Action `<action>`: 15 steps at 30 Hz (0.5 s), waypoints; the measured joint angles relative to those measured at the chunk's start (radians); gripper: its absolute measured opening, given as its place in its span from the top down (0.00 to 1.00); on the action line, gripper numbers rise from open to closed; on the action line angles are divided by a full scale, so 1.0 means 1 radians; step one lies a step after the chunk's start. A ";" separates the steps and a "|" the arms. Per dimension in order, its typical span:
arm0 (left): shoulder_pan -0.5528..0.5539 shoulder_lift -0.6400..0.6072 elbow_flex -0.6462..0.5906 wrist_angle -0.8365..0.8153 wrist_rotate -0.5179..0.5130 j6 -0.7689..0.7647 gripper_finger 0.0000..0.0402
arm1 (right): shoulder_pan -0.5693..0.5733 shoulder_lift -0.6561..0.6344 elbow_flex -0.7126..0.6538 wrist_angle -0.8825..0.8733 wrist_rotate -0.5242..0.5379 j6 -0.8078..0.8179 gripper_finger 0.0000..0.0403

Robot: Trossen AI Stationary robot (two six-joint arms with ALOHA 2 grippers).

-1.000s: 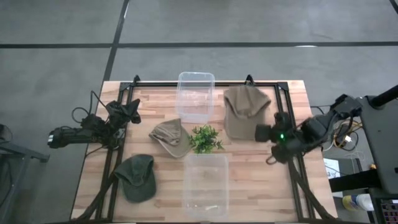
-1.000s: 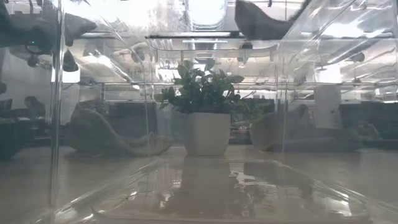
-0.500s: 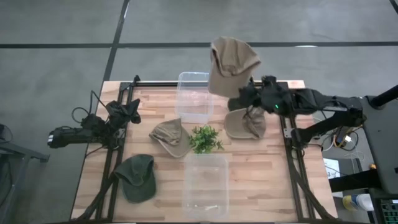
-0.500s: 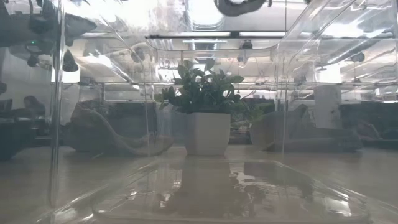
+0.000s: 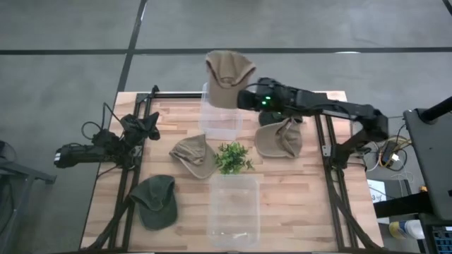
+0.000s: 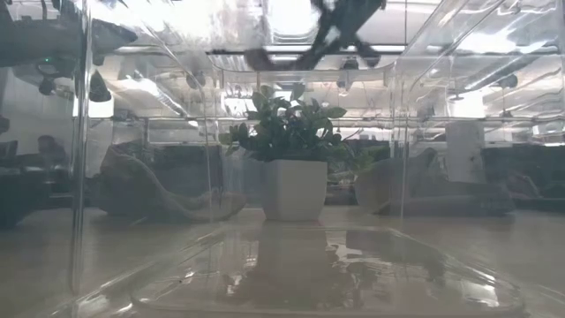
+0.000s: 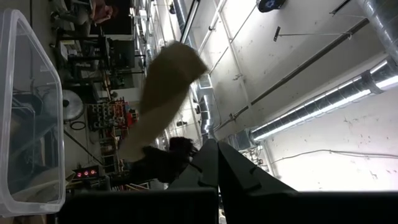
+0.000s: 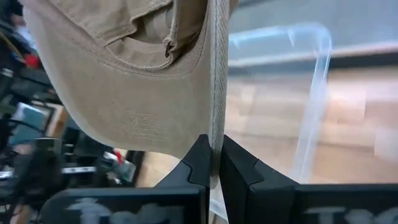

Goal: Pick & Place hat
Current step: Put the bottom brown cap into the top transparent bin

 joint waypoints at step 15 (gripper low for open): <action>0.000 0.000 0.000 0.001 -0.001 0.000 1.00 | -0.058 0.174 0.051 -0.007 -0.165 0.031 0.97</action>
